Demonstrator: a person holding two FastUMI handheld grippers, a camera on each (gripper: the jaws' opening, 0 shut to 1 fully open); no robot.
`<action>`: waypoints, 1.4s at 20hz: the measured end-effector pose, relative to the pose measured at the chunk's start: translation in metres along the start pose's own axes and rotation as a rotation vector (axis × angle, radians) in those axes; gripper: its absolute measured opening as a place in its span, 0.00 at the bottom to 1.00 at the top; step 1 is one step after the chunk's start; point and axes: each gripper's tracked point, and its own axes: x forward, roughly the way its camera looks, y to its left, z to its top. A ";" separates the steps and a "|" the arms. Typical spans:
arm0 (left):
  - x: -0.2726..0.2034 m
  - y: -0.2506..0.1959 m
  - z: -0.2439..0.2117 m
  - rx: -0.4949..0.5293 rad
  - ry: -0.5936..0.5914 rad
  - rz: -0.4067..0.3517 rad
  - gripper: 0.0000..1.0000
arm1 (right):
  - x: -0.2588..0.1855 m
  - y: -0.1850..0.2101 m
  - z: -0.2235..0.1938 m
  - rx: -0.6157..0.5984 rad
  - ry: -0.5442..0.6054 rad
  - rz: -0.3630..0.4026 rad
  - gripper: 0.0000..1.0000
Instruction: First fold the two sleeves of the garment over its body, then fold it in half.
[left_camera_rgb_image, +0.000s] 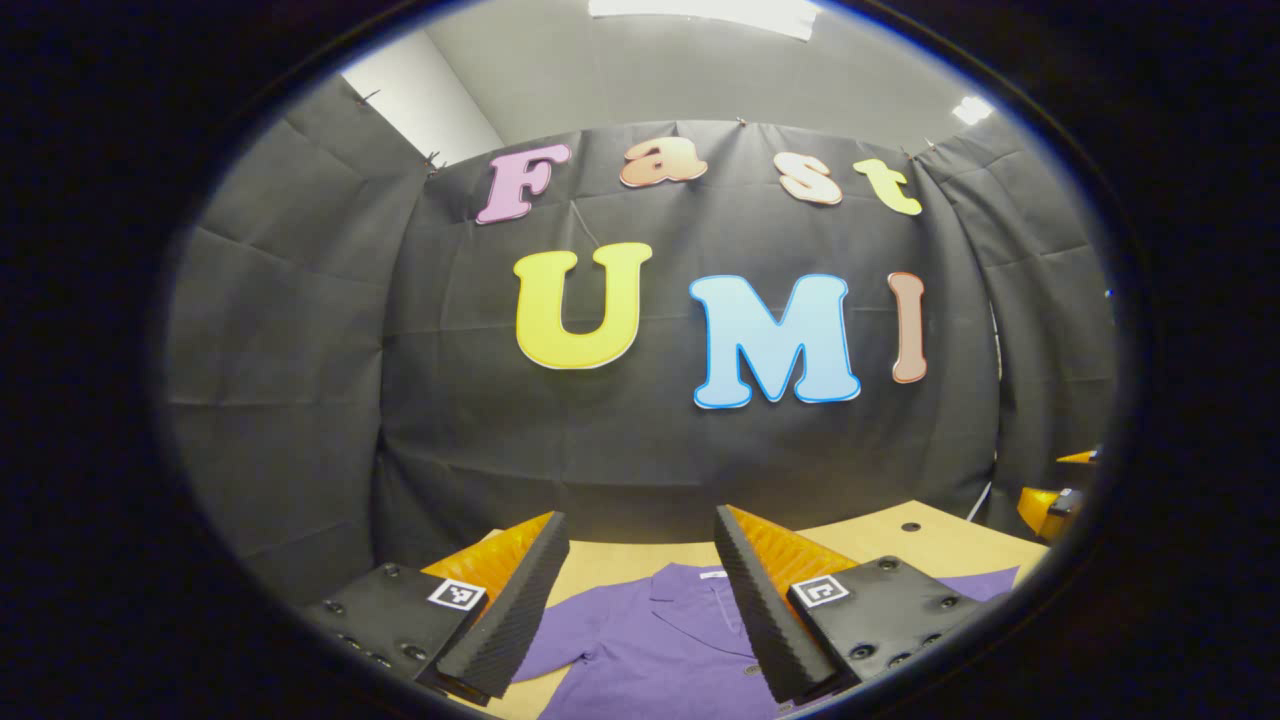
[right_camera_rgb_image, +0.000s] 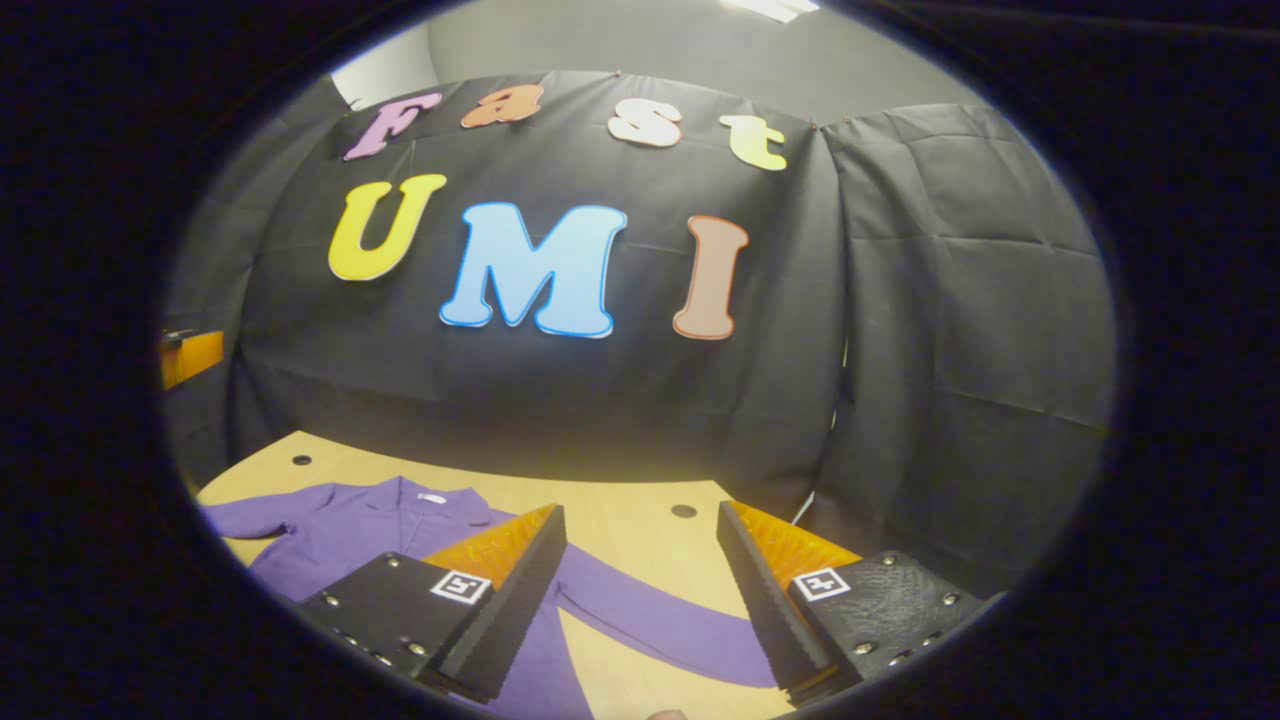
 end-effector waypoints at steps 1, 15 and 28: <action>0.000 0.001 0.000 0.001 -0.001 0.001 0.94 | 0.001 -0.008 -0.006 0.003 0.013 -0.018 0.94; -0.009 0.002 -0.005 -0.006 0.017 0.058 0.94 | 0.023 -0.110 -0.135 0.139 0.336 -0.232 0.95; -0.023 0.004 -0.009 0.010 0.031 0.119 0.94 | 0.040 -0.164 -0.264 0.335 0.666 -0.333 0.94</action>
